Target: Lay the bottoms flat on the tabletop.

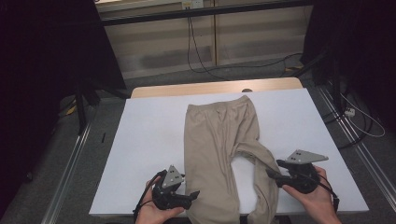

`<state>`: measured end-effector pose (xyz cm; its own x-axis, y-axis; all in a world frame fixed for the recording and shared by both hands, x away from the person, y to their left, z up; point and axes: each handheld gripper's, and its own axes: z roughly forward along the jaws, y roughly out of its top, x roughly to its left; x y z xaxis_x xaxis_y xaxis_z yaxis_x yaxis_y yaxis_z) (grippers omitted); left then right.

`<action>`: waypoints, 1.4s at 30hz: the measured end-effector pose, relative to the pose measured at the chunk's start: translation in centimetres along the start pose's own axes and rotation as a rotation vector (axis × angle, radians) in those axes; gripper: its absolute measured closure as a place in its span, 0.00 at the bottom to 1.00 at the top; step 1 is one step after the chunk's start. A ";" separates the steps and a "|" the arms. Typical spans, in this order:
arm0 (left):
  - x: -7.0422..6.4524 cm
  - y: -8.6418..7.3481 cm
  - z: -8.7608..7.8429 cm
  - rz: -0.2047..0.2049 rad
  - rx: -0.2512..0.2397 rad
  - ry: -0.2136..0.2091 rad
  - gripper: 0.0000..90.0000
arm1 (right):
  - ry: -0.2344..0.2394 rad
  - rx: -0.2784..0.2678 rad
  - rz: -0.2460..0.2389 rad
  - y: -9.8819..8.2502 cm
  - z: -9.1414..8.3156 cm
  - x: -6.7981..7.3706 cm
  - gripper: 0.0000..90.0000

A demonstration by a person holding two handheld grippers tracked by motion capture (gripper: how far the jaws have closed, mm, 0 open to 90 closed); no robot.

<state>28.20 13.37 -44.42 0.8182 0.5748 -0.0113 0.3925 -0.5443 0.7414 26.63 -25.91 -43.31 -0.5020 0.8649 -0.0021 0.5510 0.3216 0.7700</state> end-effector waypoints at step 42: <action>-2.1 3.8 3.2 0.038 -0.052 -0.058 0.32 | 0.159 -0.019 0.026 2.6 2.5 1.0 0.59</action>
<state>29.35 8.16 -43.76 0.8558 0.5170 -0.0198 0.3394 -0.5320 0.7757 29.25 -23.26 -42.89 -0.5878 0.8004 0.1177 0.5529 0.2913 0.7807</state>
